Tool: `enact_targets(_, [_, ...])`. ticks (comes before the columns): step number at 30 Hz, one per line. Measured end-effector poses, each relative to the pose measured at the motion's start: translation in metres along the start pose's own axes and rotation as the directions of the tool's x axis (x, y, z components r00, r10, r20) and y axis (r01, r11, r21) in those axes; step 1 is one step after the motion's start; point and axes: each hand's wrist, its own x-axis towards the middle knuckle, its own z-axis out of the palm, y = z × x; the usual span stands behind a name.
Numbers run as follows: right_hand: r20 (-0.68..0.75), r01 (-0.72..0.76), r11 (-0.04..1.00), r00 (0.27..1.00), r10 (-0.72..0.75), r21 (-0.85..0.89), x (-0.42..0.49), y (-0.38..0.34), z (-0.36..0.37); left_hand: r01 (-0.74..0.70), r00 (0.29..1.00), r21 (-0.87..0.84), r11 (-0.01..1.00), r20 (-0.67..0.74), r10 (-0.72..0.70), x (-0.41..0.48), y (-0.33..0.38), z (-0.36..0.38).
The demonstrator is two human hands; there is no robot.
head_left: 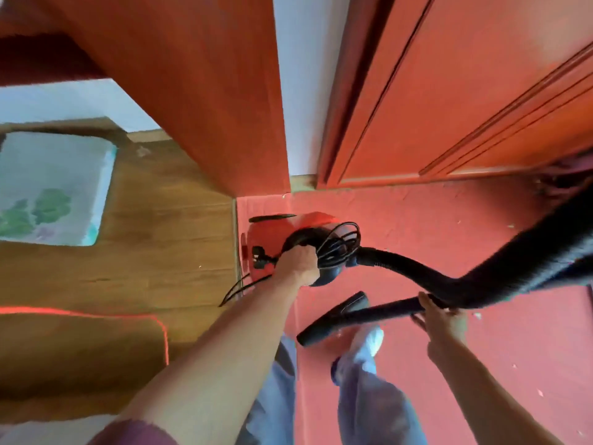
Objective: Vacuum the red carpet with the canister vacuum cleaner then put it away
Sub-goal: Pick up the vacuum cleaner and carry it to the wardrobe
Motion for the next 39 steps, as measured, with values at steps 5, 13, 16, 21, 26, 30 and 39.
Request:
enact_targets(5, [-0.050, -0.251, 0.944, 0.962, 0.267, 0.215, 0.009, 0.078, 0.005, -0.108, 0.993, 0.222, 0.969, -0.032, 0.118, 0.044, 0.000, 0.030])
enact_targets(13, [0.028, -0.398, 0.806, 0.902, 0.430, 0.438, 0.096, 0.176, 0.078, -0.245, 0.958, 0.456, 0.855, -0.023, 0.286, 0.159, 0.011, 0.135])
enact_targets(16, [0.103, -0.430, 0.761, 0.892, 0.439, 0.485, 0.136, 0.211, 0.101, -0.284, 0.939, 0.486, 0.826, -0.034, 0.342, 0.207, 0.009, 0.172])
enact_targets(21, [0.137, -0.479, 0.715, 0.865, 0.482, 0.509, 0.181, 0.273, 0.123, -0.316, 0.927, 0.481, 0.818, -0.025, 0.373, 0.274, 0.011, 0.222])
enact_targets(26, [0.234, -0.516, 0.713, 0.855, 0.463, 0.475, 0.213, 0.316, 0.128, -0.380, 0.900, 0.526, 0.761, 0.021, 0.435, 0.312, 0.009, 0.255])
enact_targets(30, [0.296, -0.545, 0.712, 0.838, 0.458, 0.443, 0.222, 0.332, 0.127, -0.399, 0.871, 0.510, 0.762, -0.048, 0.489, 0.325, 0.023, 0.252])
enact_targets(39, [0.334, -0.603, 0.716, 0.795, 0.506, 0.352, 0.169, 0.322, 0.135, -0.358, 0.869, 0.543, 0.760, -0.104, 0.484, 0.295, 0.052, 0.209])
